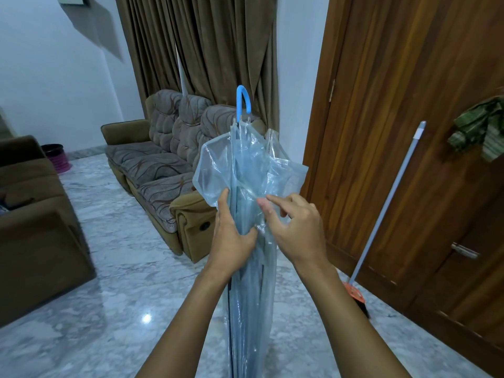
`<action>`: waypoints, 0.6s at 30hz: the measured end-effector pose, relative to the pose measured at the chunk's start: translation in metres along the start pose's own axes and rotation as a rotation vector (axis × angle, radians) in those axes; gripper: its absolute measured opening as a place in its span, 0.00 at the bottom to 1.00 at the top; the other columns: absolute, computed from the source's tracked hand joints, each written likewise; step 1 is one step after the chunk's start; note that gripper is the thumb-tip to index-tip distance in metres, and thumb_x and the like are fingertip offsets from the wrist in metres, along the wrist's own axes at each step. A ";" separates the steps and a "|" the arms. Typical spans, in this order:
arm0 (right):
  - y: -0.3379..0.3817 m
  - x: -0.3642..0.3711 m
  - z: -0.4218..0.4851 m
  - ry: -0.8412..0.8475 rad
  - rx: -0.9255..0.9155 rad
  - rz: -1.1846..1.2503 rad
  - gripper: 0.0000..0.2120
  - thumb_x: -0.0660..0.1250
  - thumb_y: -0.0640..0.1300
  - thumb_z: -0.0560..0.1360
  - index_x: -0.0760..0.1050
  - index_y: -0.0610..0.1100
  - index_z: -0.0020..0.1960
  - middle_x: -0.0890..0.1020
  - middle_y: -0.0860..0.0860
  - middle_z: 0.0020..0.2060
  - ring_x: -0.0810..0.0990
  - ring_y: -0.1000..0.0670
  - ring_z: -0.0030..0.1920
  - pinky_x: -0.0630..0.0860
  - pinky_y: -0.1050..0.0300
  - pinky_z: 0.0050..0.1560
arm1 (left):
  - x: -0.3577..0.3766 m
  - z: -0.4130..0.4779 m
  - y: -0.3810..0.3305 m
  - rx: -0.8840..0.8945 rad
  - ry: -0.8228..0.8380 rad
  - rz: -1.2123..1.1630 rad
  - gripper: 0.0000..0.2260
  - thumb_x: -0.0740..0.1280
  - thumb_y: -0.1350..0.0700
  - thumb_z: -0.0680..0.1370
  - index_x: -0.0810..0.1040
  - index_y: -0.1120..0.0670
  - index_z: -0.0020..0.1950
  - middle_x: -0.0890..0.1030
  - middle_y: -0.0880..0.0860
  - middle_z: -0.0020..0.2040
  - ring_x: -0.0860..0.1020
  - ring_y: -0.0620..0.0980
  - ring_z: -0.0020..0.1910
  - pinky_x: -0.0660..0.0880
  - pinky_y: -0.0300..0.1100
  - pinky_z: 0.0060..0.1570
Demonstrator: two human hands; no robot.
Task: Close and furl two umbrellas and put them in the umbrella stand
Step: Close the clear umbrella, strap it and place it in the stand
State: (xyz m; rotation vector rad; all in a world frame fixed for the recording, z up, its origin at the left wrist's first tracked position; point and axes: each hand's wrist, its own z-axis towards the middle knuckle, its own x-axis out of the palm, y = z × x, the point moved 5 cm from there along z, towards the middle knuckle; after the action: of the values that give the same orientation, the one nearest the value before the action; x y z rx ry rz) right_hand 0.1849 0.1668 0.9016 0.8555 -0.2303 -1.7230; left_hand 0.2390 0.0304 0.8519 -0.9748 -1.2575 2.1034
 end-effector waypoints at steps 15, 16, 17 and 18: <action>-0.002 -0.007 -0.008 -0.128 -0.246 -0.199 0.03 0.74 0.47 0.75 0.85 0.49 0.44 0.86 0.57 0.39 0.83 0.55 0.39 0.75 0.58 0.45 | 0.006 -0.002 -0.005 0.082 0.049 0.010 0.45 0.69 0.59 0.76 0.40 0.32 0.76 0.61 0.42 0.71 0.65 0.26 0.62 0.64 0.28 0.62; -0.001 -0.007 -0.011 -0.166 -0.311 -0.227 0.02 0.75 0.45 0.74 0.85 0.48 0.43 0.87 0.57 0.39 0.84 0.56 0.40 0.75 0.58 0.43 | 0.006 -0.001 -0.005 0.084 0.047 -0.001 0.45 0.69 0.59 0.76 0.41 0.32 0.76 0.61 0.41 0.70 0.66 0.27 0.64 0.65 0.32 0.65; -0.001 -0.006 -0.013 -0.194 -0.352 -0.244 0.01 0.75 0.44 0.73 0.85 0.48 0.43 0.87 0.57 0.41 0.85 0.56 0.42 0.76 0.59 0.42 | 0.006 -0.001 -0.006 0.081 0.052 -0.018 0.45 0.69 0.59 0.76 0.42 0.31 0.76 0.62 0.42 0.71 0.67 0.32 0.66 0.66 0.37 0.68; -0.002 -0.005 -0.014 -0.209 -0.368 -0.251 0.01 0.75 0.43 0.73 0.85 0.47 0.42 0.88 0.57 0.43 0.86 0.56 0.42 0.77 0.59 0.41 | 0.007 -0.001 -0.006 0.075 0.061 -0.035 0.45 0.69 0.59 0.75 0.42 0.31 0.76 0.62 0.42 0.73 0.68 0.36 0.69 0.67 0.42 0.70</action>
State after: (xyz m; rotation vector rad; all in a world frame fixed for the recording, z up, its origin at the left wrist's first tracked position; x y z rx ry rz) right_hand 0.1929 0.1763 0.8924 0.4468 0.0600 -2.0108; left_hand 0.2362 0.0389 0.8549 -0.9704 -1.1485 2.0631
